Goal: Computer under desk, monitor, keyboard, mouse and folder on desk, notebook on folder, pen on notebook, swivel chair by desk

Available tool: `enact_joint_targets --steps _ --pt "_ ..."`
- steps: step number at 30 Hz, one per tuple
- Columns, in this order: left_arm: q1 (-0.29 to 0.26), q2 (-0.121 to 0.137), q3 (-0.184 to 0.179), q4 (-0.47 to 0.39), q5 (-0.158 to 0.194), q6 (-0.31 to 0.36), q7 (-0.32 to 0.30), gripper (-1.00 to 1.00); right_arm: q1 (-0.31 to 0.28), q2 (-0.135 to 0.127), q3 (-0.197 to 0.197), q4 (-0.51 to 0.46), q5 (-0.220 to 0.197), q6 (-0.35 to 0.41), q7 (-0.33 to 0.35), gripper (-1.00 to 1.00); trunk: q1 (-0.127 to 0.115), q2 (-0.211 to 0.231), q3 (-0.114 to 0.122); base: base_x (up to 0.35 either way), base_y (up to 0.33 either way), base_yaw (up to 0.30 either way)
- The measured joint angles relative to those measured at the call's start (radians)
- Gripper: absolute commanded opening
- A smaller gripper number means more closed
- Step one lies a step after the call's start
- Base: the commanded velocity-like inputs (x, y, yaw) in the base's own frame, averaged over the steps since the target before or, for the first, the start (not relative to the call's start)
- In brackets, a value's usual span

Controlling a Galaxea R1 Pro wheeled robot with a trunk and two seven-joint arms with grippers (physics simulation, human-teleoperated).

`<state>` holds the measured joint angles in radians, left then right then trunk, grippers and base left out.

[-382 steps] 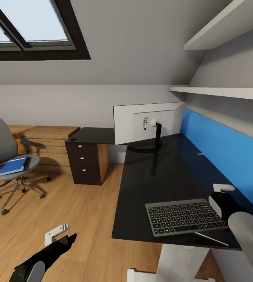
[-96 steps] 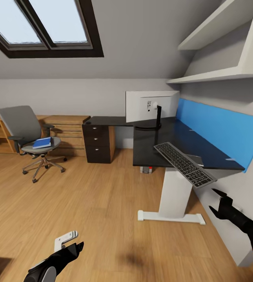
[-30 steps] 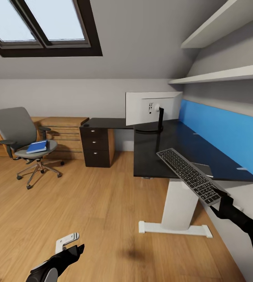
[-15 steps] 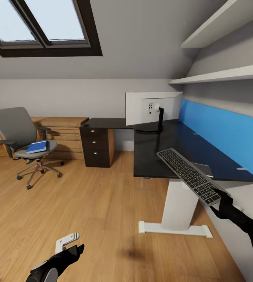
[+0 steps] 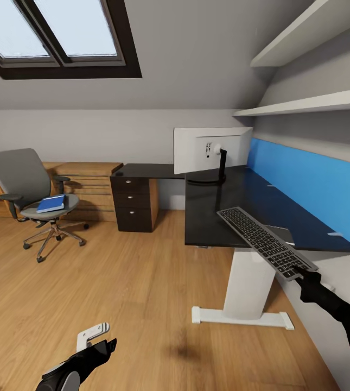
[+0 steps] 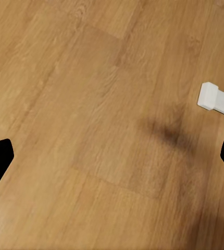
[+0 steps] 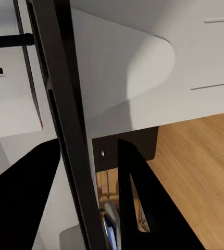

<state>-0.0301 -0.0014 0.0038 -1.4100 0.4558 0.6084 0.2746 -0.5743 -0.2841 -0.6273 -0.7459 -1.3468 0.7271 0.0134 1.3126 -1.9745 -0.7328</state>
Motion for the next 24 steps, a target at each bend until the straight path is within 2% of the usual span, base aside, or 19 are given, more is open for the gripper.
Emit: enact_joint_targets --steps 2,6,10,11,16,18,20,21,22,23,24 --pt "0.0 0.0 0.0 0.0 0.0 0.0 0.0 1.0 0.0 0.0 0.0 0.0 0.0 0.0 0.0 -1.0 0.0 0.0 0.0 0.0 0.0 0.0" --pt "0.0 0.0 -0.001 0.0 -0.001 0.0 0.001 1.0 0.0 0.007 0.007 -0.037 0.0 -0.002 0.002 -1.0 -0.015 0.028 0.012 0.0 0.0 0.0" --pt "0.0 0.0 -0.001 0.003 0.0 0.0 0.001 1.0 0.0 0.043 0.018 -0.093 0.001 -0.004 0.004 -1.0 -0.031 0.056 0.025 0.0 0.0 0.0" --pt "0.0 0.0 -0.001 0.012 -0.001 0.0 0.001 1.0 0.0 0.065 0.02 -0.117 0.0 -0.004 0.005 -1.0 -0.034 0.063 0.028 0.0 0.0 0.0" --pt "0.0 0.002 0.002 0.022 -0.004 0.001 0.001 1.0 0.0 0.091 0.021 -0.152 0.001 -0.002 0.006 -1.0 -0.054 0.098 0.044 0.0 0.0 0.0" --pt "0.0 0.002 0.001 0.025 -0.012 0.002 0.001 1.0 0.001 0.14 0.021 -0.207 0.011 -0.003 0.037 -1.0 -0.061 0.112 0.05 0.0 0.0 0.0" --pt "0.0 0.001 0.0 0.032 -0.025 0.002 0.001 1.0 0.002 0.167 0.021 -0.249 0.006 -0.003 0.054 -1.0 -0.069 0.126 0.056 0.0 0.0 0.0" --pt "0.0 0.001 0.0 0.036 -0.036 0.002 0.001 1.0 0.003 0.182 0.021 -0.276 0.017 -0.004 0.06 -1.0 -0.073 0.133 0.059 0.0 0.0 0.0" --pt "0.0 0.0 -0.001 0.041 -0.054 0.002 0.001 1.0 0.004 0.215 0.025 -0.316 0.025 -0.005 0.065 -1.0 -0.077 0.14 0.063 0.0 0.0 0.0" --pt "0.0 0.0 -0.001 0.043 -0.06 0.002 0.0 1.0 0.004 0.232 0.033 -0.334 0.016 -0.005 0.067 -1.0 -0.08 0.147 0.066 0.0 0.0 0.0" --pt "0.0 0.001 -0.001 0.047 -0.065 0.002 0.0 1.0 0.004 0.248 0.045 -0.351 0.025 -0.006 0.068 -1.0 -0.084 0.154 0.069 0.0 0.0 0.0"
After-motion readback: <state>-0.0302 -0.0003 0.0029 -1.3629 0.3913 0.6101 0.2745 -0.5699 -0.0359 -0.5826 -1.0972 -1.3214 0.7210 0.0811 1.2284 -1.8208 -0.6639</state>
